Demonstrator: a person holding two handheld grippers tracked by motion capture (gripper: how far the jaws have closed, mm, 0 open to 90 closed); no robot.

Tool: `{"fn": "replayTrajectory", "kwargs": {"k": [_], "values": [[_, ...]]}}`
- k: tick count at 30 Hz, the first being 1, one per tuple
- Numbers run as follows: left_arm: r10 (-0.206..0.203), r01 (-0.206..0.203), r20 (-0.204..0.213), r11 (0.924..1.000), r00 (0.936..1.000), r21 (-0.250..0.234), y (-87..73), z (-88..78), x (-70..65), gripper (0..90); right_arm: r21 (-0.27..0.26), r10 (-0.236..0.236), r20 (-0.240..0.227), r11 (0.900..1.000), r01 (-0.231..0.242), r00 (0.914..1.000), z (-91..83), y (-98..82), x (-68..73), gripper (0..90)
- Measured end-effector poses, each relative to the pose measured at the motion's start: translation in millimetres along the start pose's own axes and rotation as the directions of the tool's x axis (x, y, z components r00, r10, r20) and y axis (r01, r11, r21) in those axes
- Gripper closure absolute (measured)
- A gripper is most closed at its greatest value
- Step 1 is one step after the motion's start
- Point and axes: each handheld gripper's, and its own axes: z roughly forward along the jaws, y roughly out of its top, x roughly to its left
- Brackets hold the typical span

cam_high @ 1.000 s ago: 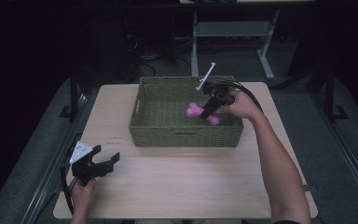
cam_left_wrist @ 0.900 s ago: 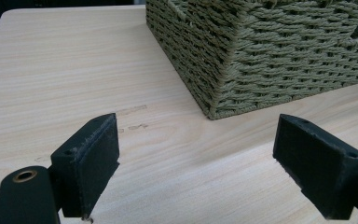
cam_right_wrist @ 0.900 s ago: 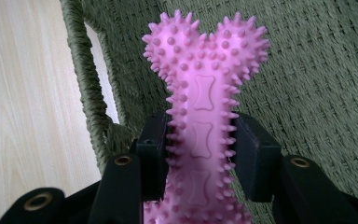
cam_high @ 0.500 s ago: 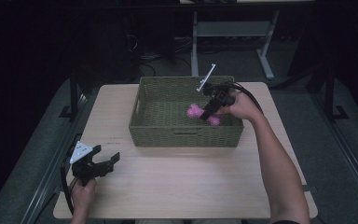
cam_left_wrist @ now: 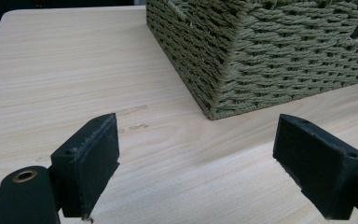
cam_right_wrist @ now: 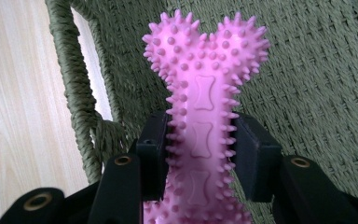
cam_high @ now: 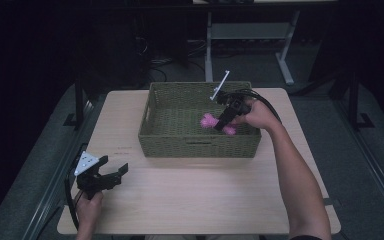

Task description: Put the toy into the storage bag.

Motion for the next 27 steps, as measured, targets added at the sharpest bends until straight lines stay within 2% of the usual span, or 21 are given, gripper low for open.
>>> {"fn": "replayTrajectory", "kwargs": {"k": [4, 16, 27], "values": [[-0.002, 0.002, 0.000, 1.0000, 1.0000, 0.002, 0.2, 0.7, -0.4, 13.9, -0.017, 0.007, -0.010, 1.000, -0.008, 0.9999, 2.0, -3.3, -1.9, 57.6], [-0.005, 0.005, -0.004, 1.0000, 1.0000, 0.002, 0.4, 1.0, -0.3, 13.9, -0.017, 0.025, -0.019, 1.000, -0.026, 0.9995, 9.9, -9.8, -6.2, 57.5], [-0.001, 0.001, -0.002, 1.0000, 1.0000, 0.001, 0.3, 0.6, -0.3, 13.9, 0.005, 0.015, -0.028, 1.000, -0.015, 0.9995, 19.3, -4.4, -4.0, 57.4]]}}
